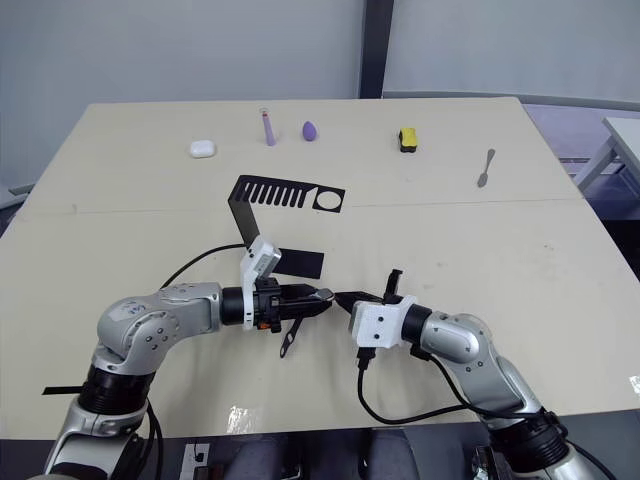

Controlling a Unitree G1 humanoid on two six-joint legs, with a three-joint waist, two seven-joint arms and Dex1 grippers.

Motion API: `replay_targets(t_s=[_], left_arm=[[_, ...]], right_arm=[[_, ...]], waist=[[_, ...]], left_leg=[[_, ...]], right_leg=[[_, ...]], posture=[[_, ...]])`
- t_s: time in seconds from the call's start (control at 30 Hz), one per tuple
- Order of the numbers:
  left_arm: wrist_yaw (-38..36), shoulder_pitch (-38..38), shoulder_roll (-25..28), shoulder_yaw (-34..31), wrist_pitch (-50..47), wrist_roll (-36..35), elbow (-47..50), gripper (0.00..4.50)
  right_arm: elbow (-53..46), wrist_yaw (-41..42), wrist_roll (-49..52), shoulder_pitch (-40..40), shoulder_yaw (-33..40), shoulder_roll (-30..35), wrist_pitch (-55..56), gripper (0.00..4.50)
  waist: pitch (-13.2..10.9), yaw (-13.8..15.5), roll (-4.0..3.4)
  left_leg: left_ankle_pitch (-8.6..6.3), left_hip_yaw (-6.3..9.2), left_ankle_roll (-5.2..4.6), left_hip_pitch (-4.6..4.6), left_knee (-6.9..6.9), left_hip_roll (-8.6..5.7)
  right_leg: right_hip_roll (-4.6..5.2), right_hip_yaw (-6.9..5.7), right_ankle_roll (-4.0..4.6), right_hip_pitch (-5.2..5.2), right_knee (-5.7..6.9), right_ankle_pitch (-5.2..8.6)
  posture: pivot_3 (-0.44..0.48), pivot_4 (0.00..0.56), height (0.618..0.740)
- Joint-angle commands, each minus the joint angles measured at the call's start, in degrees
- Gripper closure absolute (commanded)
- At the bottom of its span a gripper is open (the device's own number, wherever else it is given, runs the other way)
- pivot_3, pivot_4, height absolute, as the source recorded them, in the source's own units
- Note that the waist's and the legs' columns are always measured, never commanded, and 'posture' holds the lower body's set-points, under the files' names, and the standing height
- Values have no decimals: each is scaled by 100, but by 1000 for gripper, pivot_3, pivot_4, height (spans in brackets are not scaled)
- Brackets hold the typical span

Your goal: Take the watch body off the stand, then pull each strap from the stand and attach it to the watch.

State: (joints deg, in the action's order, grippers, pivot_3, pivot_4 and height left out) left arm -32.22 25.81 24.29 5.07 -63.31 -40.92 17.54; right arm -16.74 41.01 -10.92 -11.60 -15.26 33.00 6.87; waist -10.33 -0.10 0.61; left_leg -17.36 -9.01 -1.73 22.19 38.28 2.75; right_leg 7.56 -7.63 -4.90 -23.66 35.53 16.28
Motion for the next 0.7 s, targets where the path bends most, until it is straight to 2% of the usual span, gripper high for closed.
replay_targets(t_s=[0.03,0.7], left_arm=[[-86,39,-123,141,36,-111,325,2893],[-111,74,-168,161,53,-34,257,2893]], right_arm=[[-199,101,85,-125,-148,-106,60,4500],[-188,120,53,-262,-236,-222,-120,4500]], waist=[[0,-1,0],[0,-2,0]], left_leg=[[0,0,0,0,0,0],[0,0,0,0,0,0]], right_leg=[[0,0,0,0,0,0],[0,-1,0,0,0,0]], posture=[[0,150,740],[0,150,740]])
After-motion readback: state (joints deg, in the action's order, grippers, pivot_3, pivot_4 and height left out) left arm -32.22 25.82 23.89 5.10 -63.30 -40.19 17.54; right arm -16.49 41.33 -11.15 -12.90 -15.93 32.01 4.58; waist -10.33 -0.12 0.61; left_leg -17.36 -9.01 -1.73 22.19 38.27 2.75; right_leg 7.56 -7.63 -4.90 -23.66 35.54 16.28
